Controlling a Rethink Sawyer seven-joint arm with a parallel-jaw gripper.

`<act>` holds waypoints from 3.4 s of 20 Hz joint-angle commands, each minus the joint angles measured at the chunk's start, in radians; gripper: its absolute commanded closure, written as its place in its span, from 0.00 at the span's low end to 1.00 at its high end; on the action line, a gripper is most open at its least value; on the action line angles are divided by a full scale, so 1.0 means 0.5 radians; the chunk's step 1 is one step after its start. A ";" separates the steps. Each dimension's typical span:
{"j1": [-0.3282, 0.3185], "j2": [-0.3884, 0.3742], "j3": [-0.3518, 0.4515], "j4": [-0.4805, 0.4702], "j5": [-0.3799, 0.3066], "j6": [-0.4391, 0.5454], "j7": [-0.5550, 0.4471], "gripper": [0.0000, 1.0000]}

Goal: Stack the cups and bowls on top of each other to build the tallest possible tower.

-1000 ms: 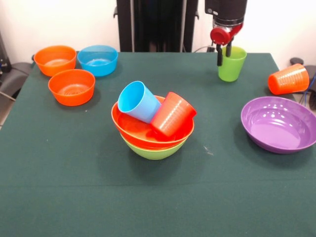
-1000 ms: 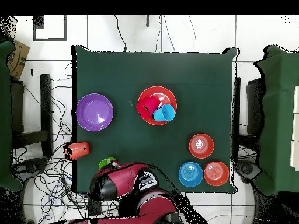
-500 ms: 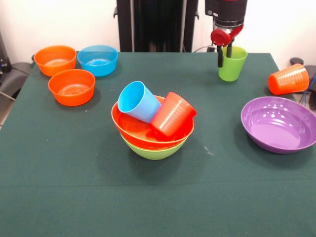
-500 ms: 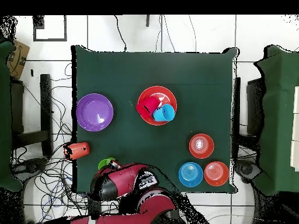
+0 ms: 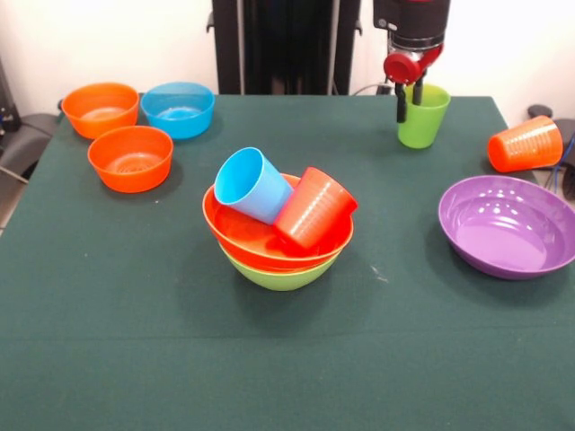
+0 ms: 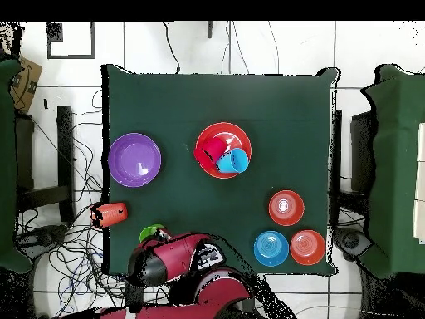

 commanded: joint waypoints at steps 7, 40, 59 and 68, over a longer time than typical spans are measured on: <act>0.076 0.053 0.054 -0.185 0.096 -0.101 0.445 1.00; -0.551 -0.731 0.529 0.013 0.080 0.563 0.090 1.00; -0.883 -0.962 0.891 -0.187 0.174 1.084 -0.124 1.00; -0.997 -0.891 0.952 -0.444 0.028 1.269 -0.264 1.00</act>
